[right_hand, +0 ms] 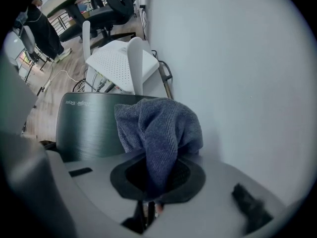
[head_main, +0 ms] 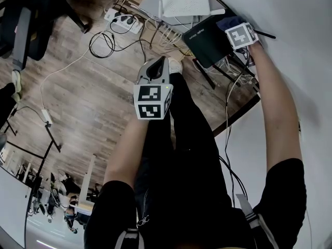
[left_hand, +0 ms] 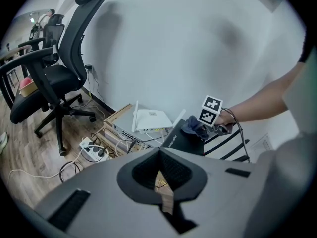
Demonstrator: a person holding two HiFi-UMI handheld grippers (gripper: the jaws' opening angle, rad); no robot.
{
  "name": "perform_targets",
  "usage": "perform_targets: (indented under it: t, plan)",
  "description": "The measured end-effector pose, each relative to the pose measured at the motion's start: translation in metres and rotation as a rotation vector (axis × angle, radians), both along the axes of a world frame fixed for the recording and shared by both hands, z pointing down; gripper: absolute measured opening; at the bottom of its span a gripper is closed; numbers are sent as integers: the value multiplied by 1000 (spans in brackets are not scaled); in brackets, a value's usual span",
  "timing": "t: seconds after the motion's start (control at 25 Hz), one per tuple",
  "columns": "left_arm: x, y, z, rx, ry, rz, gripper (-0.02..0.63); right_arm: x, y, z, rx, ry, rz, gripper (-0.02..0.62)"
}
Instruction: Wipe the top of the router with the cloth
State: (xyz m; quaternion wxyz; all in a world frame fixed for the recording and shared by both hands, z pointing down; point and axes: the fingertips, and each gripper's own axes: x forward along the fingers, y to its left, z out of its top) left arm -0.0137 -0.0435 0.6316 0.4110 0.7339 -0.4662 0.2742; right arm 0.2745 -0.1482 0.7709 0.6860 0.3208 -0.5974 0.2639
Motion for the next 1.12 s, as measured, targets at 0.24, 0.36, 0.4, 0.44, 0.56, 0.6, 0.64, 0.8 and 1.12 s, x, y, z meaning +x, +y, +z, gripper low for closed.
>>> perform_targets:
  t: [0.24,0.36,0.4,0.44,0.56,0.6,0.64,0.8,1.12]
  plan:
    - [-3,2,2,-5,0,7,5,13,21,0,-104,59,-53,44]
    - [-3,2,0,-3,1,14,5,16,34,0,-182,98,-79,44]
    - [-2,3,0,-3,2,17,5,17,38,0,-204,113,-93,44]
    - [-1,3,-1,-2,4,21,5,18,40,0,-223,129,-109,45]
    - [0,4,-2,1,7,27,5,19,43,0,-243,177,-175,44]
    - [-1,4,-2,1,7,26,5,19,43,1,-238,192,-198,44]
    - [-2,4,-2,0,8,22,6,18,43,1,-234,204,-217,44]
    - [-7,5,0,-6,10,-3,5,16,53,3,-284,202,-226,44]
    - [-12,12,1,-7,9,1,5,7,85,-2,-450,186,-251,44]
